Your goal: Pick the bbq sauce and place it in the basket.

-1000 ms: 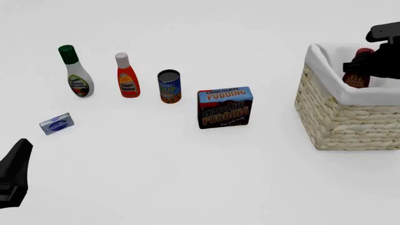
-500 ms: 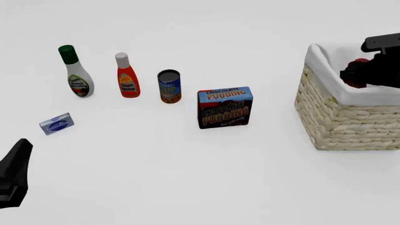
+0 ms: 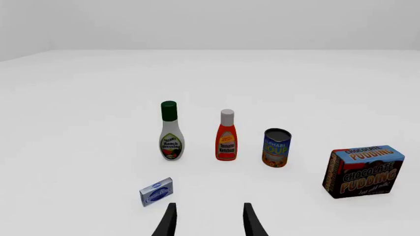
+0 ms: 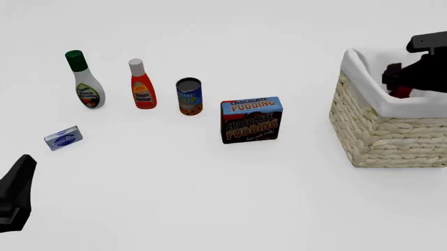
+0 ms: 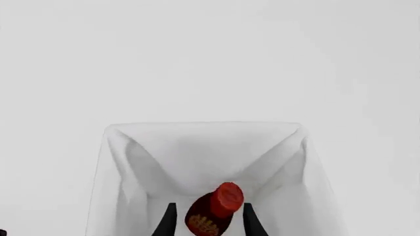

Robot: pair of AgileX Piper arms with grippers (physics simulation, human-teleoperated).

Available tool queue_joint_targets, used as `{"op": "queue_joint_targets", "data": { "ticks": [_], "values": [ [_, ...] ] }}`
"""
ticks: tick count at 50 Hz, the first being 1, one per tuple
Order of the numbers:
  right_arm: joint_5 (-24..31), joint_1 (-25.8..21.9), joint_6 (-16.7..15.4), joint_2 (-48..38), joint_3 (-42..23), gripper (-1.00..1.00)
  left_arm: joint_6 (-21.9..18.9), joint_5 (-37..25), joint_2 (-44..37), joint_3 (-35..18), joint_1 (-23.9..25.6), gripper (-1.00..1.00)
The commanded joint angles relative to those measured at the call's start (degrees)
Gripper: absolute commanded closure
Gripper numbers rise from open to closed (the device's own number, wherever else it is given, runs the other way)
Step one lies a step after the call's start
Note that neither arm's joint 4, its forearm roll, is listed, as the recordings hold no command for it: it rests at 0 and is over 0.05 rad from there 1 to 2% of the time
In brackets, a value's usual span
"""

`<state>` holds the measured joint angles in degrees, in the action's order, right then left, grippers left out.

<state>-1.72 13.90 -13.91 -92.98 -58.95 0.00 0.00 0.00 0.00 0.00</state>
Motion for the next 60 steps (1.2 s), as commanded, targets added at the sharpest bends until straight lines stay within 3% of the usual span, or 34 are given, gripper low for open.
{"op": "queue_joint_targets", "data": {
  "ticks": [1,41,60],
  "values": [
    [1.2,-0.5,0.2,1.7,-0.5,-1.0,0.0,0.0,0.0,0.0,0.0,-1.0],
    [10.2,-2.8,1.2,16.0,-2.7,-1.0,0.0,0.0,0.0,0.0,0.0,-1.0],
    [14.1,-4.7,3.5,25.1,-2.9,-1.0,0.0,0.0,0.0,0.0,0.0,-1.0]
  ]
}}
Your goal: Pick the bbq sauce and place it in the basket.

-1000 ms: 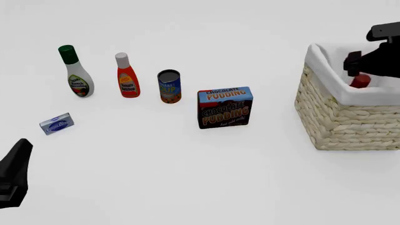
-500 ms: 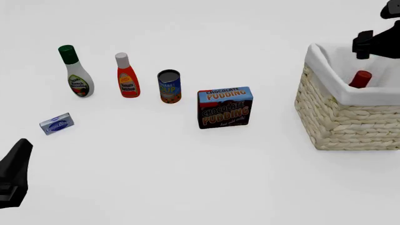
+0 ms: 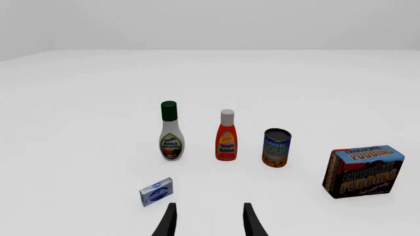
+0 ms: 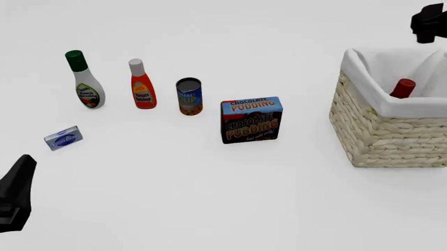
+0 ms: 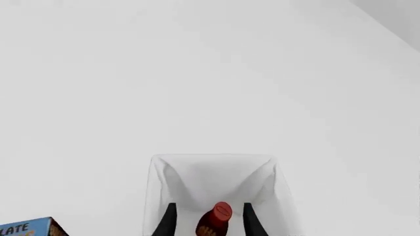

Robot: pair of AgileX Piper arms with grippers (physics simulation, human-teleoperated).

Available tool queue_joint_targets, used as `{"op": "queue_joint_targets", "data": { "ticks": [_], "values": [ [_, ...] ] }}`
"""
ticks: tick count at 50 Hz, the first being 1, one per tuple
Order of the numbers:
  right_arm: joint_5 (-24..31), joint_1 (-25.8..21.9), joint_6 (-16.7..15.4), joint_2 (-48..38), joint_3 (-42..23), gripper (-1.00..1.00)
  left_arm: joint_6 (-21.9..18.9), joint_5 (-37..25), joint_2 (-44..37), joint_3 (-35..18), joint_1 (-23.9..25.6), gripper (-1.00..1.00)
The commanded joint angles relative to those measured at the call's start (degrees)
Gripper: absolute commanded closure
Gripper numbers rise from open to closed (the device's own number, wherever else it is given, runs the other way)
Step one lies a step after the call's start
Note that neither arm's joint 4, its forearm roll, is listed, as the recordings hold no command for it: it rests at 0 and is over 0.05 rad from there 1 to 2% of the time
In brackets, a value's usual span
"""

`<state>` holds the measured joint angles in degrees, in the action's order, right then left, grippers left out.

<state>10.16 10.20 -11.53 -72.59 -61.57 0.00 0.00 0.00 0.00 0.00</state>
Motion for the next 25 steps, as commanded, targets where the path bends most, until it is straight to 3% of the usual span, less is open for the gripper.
{"op": "queue_joint_targets", "data": {
  "ticks": [1,25],
  "values": [
    [2.2,-1.0,1.1,4.8,-0.3,-1.0,0.0,0.0,0.0,0.0,0.0,-1.0],
    [5.2,-2.8,3.3,12.1,-1.2,-1.0,0.0,0.0,0.0,0.0,0.0,-1.0]
  ]
}}
